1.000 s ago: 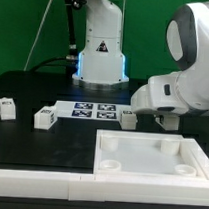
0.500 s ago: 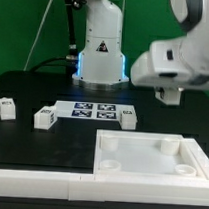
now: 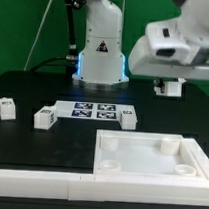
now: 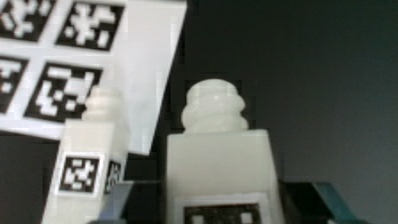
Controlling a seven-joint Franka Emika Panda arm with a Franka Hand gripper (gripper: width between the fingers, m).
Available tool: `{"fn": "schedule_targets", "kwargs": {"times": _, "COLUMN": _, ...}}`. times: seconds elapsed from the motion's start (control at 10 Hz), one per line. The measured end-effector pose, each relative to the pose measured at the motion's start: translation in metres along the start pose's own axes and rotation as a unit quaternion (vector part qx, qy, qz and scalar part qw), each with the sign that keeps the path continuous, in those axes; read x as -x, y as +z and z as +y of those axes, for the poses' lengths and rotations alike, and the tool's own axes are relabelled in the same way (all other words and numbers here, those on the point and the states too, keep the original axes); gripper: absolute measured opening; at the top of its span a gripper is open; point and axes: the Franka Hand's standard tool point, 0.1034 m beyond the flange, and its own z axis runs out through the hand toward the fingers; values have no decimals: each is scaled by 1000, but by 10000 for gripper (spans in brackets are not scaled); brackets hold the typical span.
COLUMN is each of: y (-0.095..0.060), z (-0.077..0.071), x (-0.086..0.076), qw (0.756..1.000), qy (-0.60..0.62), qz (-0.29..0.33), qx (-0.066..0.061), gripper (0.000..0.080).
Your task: Assemble one leg
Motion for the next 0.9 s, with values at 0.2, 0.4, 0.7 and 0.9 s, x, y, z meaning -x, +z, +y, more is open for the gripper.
{"fn": "schedule_targets", "kwargs": {"times": 0.2, "y": -5, "z": 8, "x": -10, "qw": 995, "qy": -2, "qz": 94, "qx": -10, "gripper": 288}}
{"fn": "schedule_targets", "kwargs": {"times": 0.4, "y": -7, "z": 7, "x": -16, "qw": 981, "qy": -6, "qz": 194, "qx": -19, "gripper": 288}}
{"fn": "schedule_targets", "kwargs": {"times": 0.7, "y": -18, "z": 11, "x": -25, "qw": 946, "qy": -32, "qz": 322, "qx": -26, "gripper": 288}}
{"fn": "schedule_targets", "kwargs": {"times": 0.9, "y": -52, "z": 17, "x": -40, "qw": 908, "qy": -42, "qz": 415, "qx": -29, "gripper": 288}}
